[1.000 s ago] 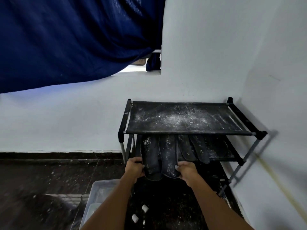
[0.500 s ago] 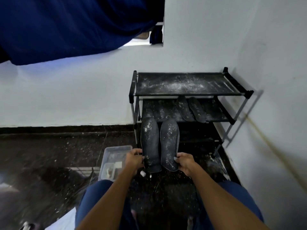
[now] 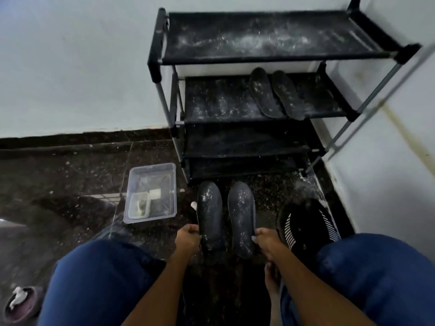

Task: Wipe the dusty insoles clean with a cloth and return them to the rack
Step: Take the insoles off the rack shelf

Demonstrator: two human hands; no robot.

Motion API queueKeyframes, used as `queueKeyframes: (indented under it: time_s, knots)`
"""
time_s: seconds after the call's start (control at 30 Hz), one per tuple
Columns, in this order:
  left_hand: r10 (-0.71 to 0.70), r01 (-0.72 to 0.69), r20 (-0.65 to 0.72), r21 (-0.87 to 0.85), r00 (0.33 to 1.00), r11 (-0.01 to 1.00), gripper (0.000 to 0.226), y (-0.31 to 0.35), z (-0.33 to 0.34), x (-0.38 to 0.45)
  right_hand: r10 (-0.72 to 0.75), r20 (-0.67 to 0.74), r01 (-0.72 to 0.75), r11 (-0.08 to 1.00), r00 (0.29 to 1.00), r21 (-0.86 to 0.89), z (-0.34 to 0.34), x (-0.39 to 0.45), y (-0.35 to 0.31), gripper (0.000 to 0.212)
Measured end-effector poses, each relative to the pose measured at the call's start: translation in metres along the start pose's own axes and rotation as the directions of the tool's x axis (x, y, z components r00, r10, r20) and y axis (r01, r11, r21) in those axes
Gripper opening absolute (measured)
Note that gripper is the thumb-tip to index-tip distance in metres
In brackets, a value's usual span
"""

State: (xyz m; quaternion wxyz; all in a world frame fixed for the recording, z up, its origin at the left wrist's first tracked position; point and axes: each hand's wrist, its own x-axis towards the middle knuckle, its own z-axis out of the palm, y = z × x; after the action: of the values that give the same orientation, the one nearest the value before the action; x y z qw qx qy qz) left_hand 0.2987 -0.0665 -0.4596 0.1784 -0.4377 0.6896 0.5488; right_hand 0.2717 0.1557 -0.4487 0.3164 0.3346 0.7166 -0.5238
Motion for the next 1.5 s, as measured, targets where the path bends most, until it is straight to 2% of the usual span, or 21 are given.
queueKeyframes:
  time_s: [0.13, 0.23, 0.37, 0.6, 0.7, 0.83, 0.97, 1.07, 1.17, 1.27, 1.37, 1.5]
  knots:
    - [-0.057, 0.056, 0.032, 0.024, 0.998, 0.998, 0.023, -0.028, 0.022, 0.023, 0.069, -0.025, -0.071, 0.995, 0.997, -0.070, 0.015, 0.031, 0.025, 0.019]
    - [-0.135, 0.136, 0.048, -0.009, 0.990, 0.991, 0.020, -0.049, 0.030, 0.033, 0.134, -0.021, -0.136, 0.984, 0.991, -0.119, 0.031, 0.059, 0.051, 0.027]
    - [-0.221, 0.220, 0.036, 0.029, 0.975, 0.975, 0.021, -0.072, 0.033, 0.055, 0.231, -0.033, -0.233, 0.962, 0.972, -0.140, 0.046, 0.104, 0.099, 0.019]
    - [-0.280, 0.279, 0.000, 0.066, 0.960, 0.958, 0.021, -0.077, 0.035, 0.085, 0.332, -0.018, -0.331, 0.934, 0.943, -0.130, 0.067, 0.122, 0.086, 0.020]
    - [-0.322, 0.322, -0.013, 0.052, 0.947, 0.945, 0.017, -0.088, 0.039, 0.103, 0.340, -0.028, -0.341, 0.934, 0.940, -0.111, 0.075, 0.125, 0.076, 0.017]
    - [-0.345, 0.344, -0.017, 0.128, 0.939, 0.930, 0.022, -0.108, 0.039, 0.130, 0.343, -0.044, -0.346, 0.925, 0.938, -0.160, 0.078, 0.136, 0.071, 0.014]
    - [-0.342, 0.345, -0.049, 0.194, 0.938, 0.918, 0.016, -0.106, 0.035, 0.132, 0.377, 0.035, -0.356, 0.898, 0.926, -0.260, 0.075, 0.137, 0.068, 0.044]
    - [-0.348, 0.353, -0.065, 0.191, 0.935, 0.916, 0.009, -0.103, 0.033, 0.126, 0.393, 0.084, -0.355, 0.889, 0.916, -0.289, 0.068, 0.125, 0.058, 0.047]
    - [-0.342, 0.344, -0.047, 0.200, 0.939, 0.917, 0.012, -0.097, 0.030, 0.122, 0.398, 0.103, -0.361, 0.895, 0.912, -0.261, 0.060, 0.113, 0.045, 0.038]
    - [-0.274, 0.275, -0.036, 0.228, 0.961, 0.934, 0.021, -0.073, 0.026, 0.109, 0.346, 0.078, -0.327, 0.926, 0.935, -0.187, 0.046, 0.100, 0.021, 0.012]
    - [-0.153, 0.151, -0.015, 0.263, 0.988, 0.953, 0.015, -0.010, 0.023, 0.077, 0.215, -0.028, -0.217, 0.965, 0.976, -0.151, 0.021, 0.097, -0.015, 0.011]
    - [0.057, -0.057, 0.002, 0.160, 0.998, 0.986, 0.012, 0.061, 0.025, 0.059, 0.009, -0.153, -0.032, 0.989, 0.988, -0.144, -0.023, 0.077, -0.075, 0.009]
